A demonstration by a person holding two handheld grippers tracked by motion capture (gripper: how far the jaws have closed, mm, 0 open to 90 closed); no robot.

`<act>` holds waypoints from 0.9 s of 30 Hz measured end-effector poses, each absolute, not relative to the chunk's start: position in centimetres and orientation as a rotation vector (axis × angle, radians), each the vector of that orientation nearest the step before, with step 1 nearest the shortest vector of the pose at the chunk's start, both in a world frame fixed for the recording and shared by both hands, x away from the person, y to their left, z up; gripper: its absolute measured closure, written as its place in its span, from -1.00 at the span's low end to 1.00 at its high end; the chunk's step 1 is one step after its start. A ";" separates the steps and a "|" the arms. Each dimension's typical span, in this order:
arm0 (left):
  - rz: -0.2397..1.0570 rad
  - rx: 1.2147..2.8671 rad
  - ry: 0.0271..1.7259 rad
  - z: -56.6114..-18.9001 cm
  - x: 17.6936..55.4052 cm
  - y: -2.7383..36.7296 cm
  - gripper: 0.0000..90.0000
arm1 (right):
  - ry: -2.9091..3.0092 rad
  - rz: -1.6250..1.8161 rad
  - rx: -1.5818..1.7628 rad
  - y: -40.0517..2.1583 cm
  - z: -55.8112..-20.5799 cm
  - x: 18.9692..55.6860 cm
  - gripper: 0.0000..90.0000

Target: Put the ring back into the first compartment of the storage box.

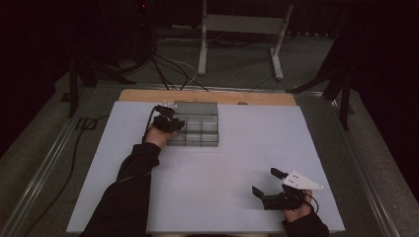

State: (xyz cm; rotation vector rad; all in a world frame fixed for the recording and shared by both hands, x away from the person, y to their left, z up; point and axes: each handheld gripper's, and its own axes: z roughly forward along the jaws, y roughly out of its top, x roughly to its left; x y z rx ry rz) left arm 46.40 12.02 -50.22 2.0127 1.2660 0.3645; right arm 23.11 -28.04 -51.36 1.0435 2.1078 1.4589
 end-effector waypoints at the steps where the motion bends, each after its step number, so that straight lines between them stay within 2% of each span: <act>1: 0.364 2.006 1.261 -50.2 46.4 12.0 0.44 | 2.107 1.460 1.044 -28.0 -51.3 23.1 -1.00; 5: 0.353 2.006 1.271 -50.0 46.4 11.8 0.13 | 2.108 1.460 1.044 -28.0 -51.3 23.1 -1.00; 13: 0.326 2.010 1.250 -49.3 46.0 11.8 -0.29 | 2.106 1.465 1.047 -28.1 -51.3 23.1 -1.00; 14: 0.317 2.016 1.252 -49.1 45.7 11.9 -0.29 | 2.106 1.465 1.046 -28.1 -51.3 23.1 -1.00; 15: 0.309 2.015 1.248 -49.0 45.6 12.0 -0.42 | 2.105 1.466 1.045 -28.0 -51.3 23.1 -1.00; 18: 0.311 2.030 1.242 -48.6 45.1 12.1 -0.57 | 2.107 1.463 1.043 -28.0 -51.3 23.1 -1.00; 27: 0.270 2.024 1.224 -47.8 43.7 12.7 -0.80 | 2.104 1.466 1.038 -28.0 -51.2 23.1 -1.00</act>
